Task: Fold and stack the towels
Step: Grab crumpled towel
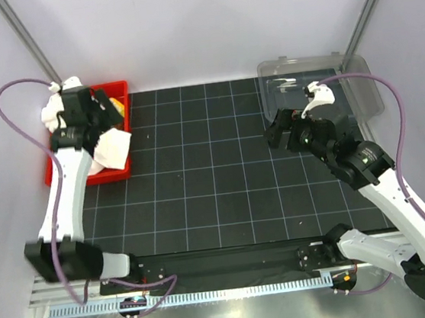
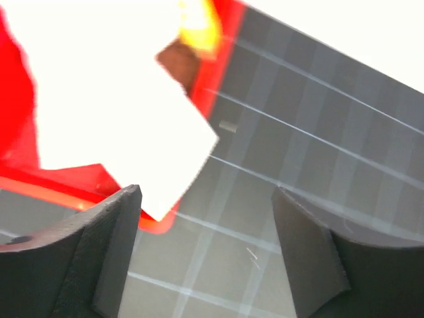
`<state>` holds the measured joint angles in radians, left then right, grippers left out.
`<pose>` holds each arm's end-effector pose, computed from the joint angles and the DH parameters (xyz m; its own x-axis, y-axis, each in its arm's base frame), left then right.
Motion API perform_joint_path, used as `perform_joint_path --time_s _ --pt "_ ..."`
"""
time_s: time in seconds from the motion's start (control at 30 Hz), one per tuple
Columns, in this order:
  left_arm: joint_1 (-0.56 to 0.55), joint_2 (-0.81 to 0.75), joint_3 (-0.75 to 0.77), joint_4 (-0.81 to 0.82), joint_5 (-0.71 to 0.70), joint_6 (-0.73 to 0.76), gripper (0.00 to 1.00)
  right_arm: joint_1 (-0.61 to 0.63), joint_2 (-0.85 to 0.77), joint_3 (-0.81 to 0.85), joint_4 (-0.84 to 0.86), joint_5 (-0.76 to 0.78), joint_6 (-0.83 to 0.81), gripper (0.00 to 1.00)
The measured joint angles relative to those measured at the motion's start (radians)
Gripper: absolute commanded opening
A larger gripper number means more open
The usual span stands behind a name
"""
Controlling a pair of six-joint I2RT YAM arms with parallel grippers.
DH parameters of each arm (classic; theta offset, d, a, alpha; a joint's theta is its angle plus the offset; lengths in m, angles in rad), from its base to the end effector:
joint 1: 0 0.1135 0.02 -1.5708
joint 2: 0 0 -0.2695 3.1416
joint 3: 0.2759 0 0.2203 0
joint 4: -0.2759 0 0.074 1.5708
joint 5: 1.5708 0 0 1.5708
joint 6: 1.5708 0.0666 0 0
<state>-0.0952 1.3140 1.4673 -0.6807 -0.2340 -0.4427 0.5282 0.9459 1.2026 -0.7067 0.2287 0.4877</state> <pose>0.2720 -0.0105 0.3960 -0.4069 -0.3797 -0.8308 -0.3113 0.9127 -0.2647 0.1606 0.0762 0.3835 -0.4793 0.2488 -0.8417 -0.1018 0.9368 0.3348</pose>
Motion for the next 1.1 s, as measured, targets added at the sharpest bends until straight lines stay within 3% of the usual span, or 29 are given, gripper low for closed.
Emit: perform_joint_path --time_s 0.13,0.37,0.73,0.83,0.87,1.0,1.1 --pt "0.177 0.292 0.096 0.019 0.016 -0.003 0.68 0.000 -0.006 -0.034 0.033 -0.037 -0.025 1.00" --pt "0.263 0.679 0.274 0.008 0.002 -0.013 0.70 0.000 0.008 -0.067 0.074 -0.056 -0.045 1.00" --pt "0.306 0.819 0.380 0.078 -0.008 0.070 0.66 0.000 0.057 -0.090 0.101 -0.064 -0.045 1.00" --pt "0.307 0.845 0.410 0.088 -0.017 0.100 0.51 0.000 0.071 -0.090 0.101 -0.060 -0.045 1.00" --pt "0.307 0.859 0.424 0.087 -0.018 0.111 0.35 0.000 0.076 -0.090 0.101 -0.058 -0.044 1.00" --pt "0.307 0.921 0.483 0.079 -0.012 0.134 0.00 0.000 0.093 -0.093 0.107 -0.055 -0.040 1.00" --pt "0.307 0.939 0.493 0.074 -0.009 0.148 0.00 0.000 0.110 -0.093 0.108 -0.051 -0.040 1.00"
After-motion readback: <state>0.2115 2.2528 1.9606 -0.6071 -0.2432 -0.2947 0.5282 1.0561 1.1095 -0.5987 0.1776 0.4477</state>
